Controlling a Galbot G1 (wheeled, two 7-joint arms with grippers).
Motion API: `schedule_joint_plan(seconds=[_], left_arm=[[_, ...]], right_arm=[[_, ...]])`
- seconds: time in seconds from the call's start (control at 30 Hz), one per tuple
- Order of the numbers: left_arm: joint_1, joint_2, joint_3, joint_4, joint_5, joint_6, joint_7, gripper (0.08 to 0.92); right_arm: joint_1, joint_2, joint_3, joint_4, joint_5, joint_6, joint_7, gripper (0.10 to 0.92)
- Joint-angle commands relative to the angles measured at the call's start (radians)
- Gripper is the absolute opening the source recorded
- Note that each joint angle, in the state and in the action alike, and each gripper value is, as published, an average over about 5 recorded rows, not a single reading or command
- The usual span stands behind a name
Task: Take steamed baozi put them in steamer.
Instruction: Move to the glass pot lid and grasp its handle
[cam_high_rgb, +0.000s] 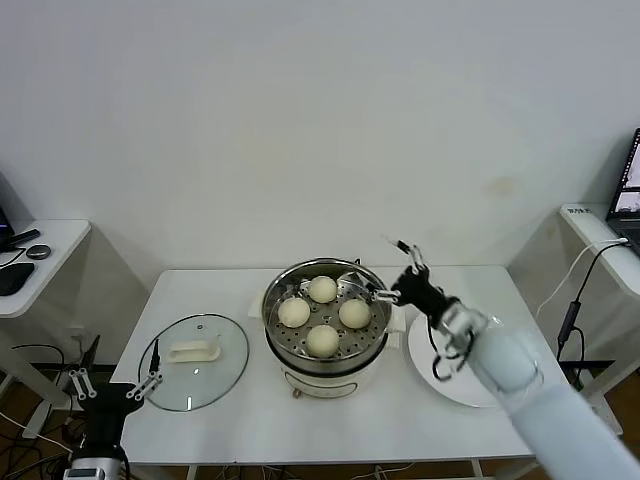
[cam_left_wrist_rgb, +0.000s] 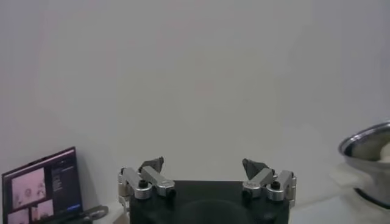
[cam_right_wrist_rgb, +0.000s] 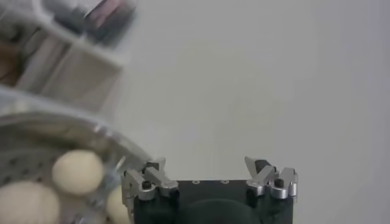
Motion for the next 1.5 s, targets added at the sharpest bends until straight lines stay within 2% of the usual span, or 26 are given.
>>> schedule_joint_plan(seconds=[0.03,0.1,0.2,0.3,0.5,0.77,1.0,1.5], left_arm=[[0.033,0.015,0.035,0.037,0.143,-0.043,-0.042,0.823],[0.033,0.021,0.047,0.069,0.323,-0.052,-0.119,0.823],[0.008,0.015,0.035,0.152,0.737,-0.086,-0.272,0.823],[-0.013,0.032,0.027,0.222,0.941,-0.070,-0.328,0.823],[-0.067,0.120,0.088,0.319,0.981,0.010,-0.221,0.823],[-0.234,0.195,0.120,0.497,1.251,-0.025,-0.123,0.823],[-0.388,0.230,0.166,0.607,1.276,-0.021,-0.087,0.823],[-0.550,0.243,0.235,0.763,1.268,-0.018,-0.065,0.823]], right_arm=[[-0.548,0.424,0.587,0.092,-0.146,0.260,-0.011,0.823],[-0.594,0.441,0.617,0.112,-0.067,0.203,-0.011,0.823],[-0.647,0.445,0.657,0.146,0.029,0.123,-0.007,0.823],[-0.682,0.447,0.694,0.169,0.091,0.073,-0.012,0.823],[-0.686,0.460,0.718,0.133,0.119,0.067,-0.009,0.823],[-0.697,0.470,0.713,0.108,0.089,0.080,-0.006,0.823],[-0.706,0.475,0.712,0.123,0.084,0.075,-0.001,0.823],[-0.746,0.492,0.708,0.170,0.055,0.084,-0.012,0.823]])
